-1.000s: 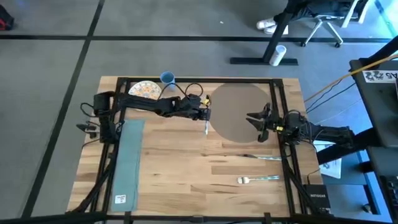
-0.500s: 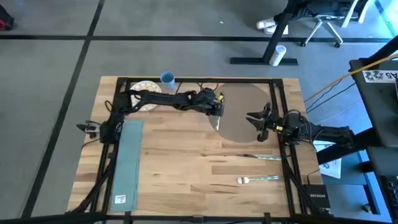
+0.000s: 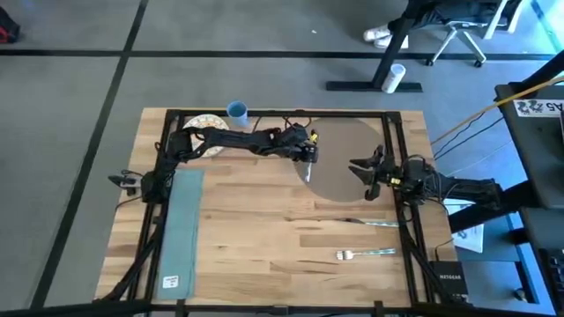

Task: Set table place
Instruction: Put the blue spoon on the brown mat, then adjust the brown mat

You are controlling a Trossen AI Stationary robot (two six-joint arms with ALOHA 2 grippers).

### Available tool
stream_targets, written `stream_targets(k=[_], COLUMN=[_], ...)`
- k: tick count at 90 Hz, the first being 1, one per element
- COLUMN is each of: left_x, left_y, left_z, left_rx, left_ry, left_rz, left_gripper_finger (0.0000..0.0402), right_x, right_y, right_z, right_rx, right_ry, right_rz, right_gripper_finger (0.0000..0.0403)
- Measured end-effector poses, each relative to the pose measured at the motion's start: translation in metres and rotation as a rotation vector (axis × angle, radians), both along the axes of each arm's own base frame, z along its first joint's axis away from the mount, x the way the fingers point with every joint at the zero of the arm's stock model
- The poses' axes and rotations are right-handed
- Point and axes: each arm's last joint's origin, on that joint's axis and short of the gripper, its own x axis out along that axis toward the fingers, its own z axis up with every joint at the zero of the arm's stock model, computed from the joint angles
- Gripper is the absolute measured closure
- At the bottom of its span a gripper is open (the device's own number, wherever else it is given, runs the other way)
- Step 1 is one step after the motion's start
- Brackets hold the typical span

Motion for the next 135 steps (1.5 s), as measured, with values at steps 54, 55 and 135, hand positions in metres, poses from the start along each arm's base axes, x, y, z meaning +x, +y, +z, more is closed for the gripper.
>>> stream_targets(k=[54,55,135], left_x=[0.002,0.002,-0.013], left_y=[-0.007,-0.007,-0.009], left_z=[0.0,0.0,-0.026], left_rx=[0.049,0.052,0.323], left_ry=[0.018,0.018,0.34], left_rz=[-0.059,-0.064,-0.234], left_gripper_finger=[0.0319,0.0318,0.0401], right_x=[0.0,0.0,0.0], right_y=[0.0,0.0,0.0], right_z=[0.0,0.0,0.0], right_rx=[0.0,0.0,0.0], right_ry=[0.001,0.002,0.001], right_rz=[0.0,0.0,-0.002], right_gripper_finger=[0.031,0.031,0.031])
